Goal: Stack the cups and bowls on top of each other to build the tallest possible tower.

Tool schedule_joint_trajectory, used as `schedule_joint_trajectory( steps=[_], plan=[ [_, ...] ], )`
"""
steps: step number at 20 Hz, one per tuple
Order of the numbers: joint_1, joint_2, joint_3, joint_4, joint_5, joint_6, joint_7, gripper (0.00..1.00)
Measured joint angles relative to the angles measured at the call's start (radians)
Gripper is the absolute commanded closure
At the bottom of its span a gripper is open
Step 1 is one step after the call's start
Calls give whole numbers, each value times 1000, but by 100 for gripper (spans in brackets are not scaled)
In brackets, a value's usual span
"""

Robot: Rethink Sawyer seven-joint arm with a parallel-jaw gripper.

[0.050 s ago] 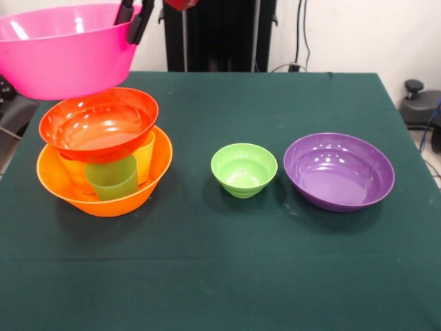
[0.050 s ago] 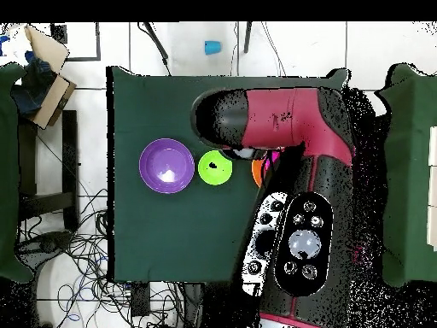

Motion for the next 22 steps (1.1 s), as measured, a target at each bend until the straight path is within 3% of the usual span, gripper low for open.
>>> schedule_joint_trajectory(
  steps=[15,22],
  plan=[
    [-10,-1,1,107,-5,-152,0,100],
    [-10,-1,2,133,-5,-155,0,100]
  ],
)
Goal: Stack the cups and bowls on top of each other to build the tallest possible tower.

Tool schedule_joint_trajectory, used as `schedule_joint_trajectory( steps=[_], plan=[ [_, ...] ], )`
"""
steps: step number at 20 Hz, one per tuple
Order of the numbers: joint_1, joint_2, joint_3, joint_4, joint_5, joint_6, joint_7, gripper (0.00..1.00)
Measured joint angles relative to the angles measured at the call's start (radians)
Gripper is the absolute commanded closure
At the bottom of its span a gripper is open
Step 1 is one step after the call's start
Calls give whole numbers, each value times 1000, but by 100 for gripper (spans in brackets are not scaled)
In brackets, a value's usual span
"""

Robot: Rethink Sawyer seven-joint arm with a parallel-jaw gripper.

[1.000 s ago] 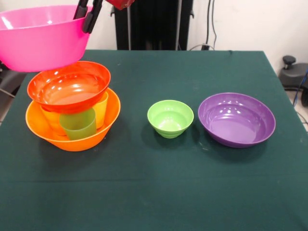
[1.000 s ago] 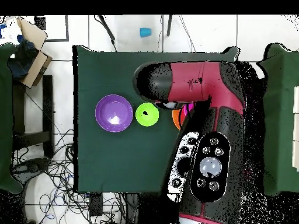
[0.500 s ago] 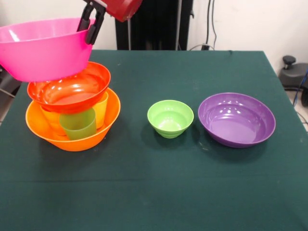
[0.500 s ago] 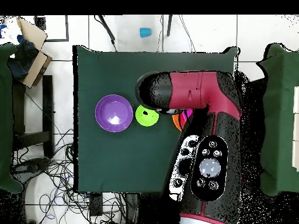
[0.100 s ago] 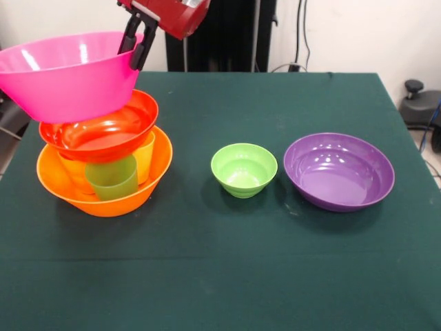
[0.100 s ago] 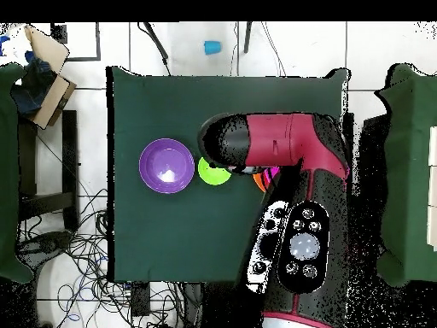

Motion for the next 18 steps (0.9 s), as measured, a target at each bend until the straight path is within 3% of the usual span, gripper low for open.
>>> schedule_joint_trajectory(
  steps=[18],
  plan=[
    [0,0,19,42,0,0,0,100]
  ],
)
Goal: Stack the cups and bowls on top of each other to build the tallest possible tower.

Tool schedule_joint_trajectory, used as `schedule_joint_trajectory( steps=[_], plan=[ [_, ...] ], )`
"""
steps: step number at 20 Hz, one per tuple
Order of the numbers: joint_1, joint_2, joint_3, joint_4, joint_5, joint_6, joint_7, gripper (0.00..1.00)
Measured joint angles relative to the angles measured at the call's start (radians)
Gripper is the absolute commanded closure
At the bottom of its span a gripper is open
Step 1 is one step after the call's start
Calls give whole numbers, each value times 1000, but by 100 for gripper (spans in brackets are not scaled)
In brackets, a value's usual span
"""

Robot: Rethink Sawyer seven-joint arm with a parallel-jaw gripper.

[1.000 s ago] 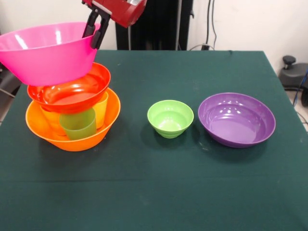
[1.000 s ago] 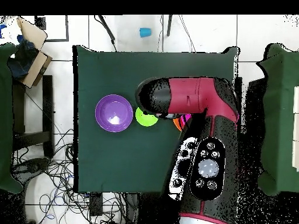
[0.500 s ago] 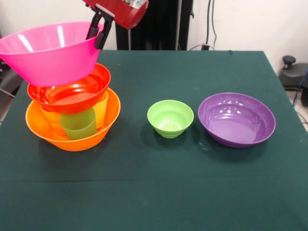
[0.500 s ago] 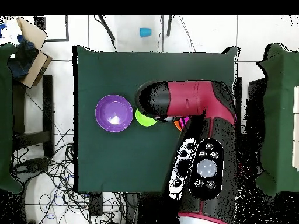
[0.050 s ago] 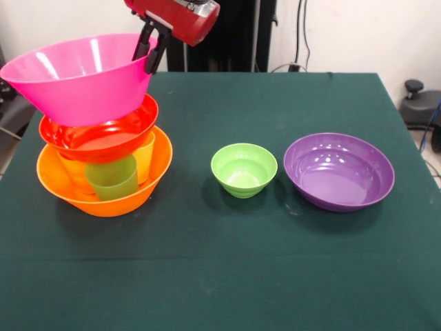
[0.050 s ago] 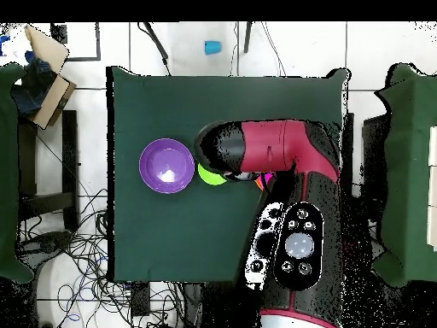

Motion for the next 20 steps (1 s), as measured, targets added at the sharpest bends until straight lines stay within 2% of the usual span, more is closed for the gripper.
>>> schedule_joint_trajectory(
  steps=[20],
  plan=[
    [0,4,21,6,0,-29,0,100]
  ],
)
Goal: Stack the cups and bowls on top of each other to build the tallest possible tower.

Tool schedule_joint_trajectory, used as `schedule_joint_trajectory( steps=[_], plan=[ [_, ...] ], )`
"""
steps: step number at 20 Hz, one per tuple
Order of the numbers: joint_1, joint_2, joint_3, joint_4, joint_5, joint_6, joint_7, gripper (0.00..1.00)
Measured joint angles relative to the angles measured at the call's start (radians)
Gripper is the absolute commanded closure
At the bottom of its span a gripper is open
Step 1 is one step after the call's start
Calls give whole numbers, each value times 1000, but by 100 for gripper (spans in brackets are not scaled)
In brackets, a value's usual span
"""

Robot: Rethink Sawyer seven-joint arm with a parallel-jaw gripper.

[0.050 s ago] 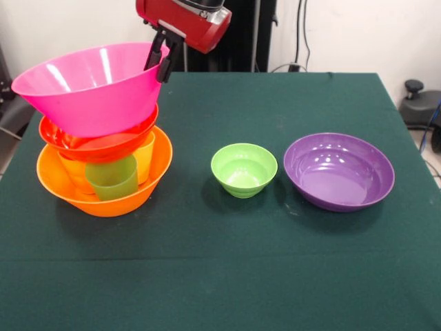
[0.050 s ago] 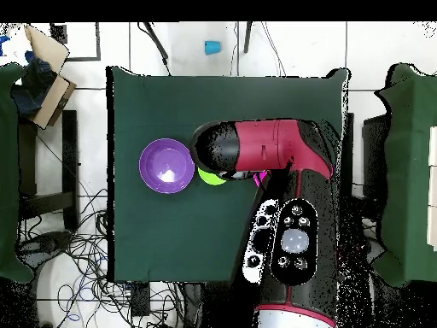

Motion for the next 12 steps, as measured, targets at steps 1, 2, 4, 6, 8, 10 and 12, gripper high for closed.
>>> schedule_joint_trajectory(
  steps=[1,2,4,6,8,10,12],
  plan=[
    [0,0,0,0,0,-3,0,100],
    [0,1,0,0,0,-8,0,100],
    [0,1,0,0,0,-11,0,100],
    [0,1,0,0,0,-18,0,100],
    [0,1,0,0,0,-24,0,100],
    [0,2,0,0,0,-33,0,100],
    [0,3,0,0,0,-38,0,100]
  ],
)
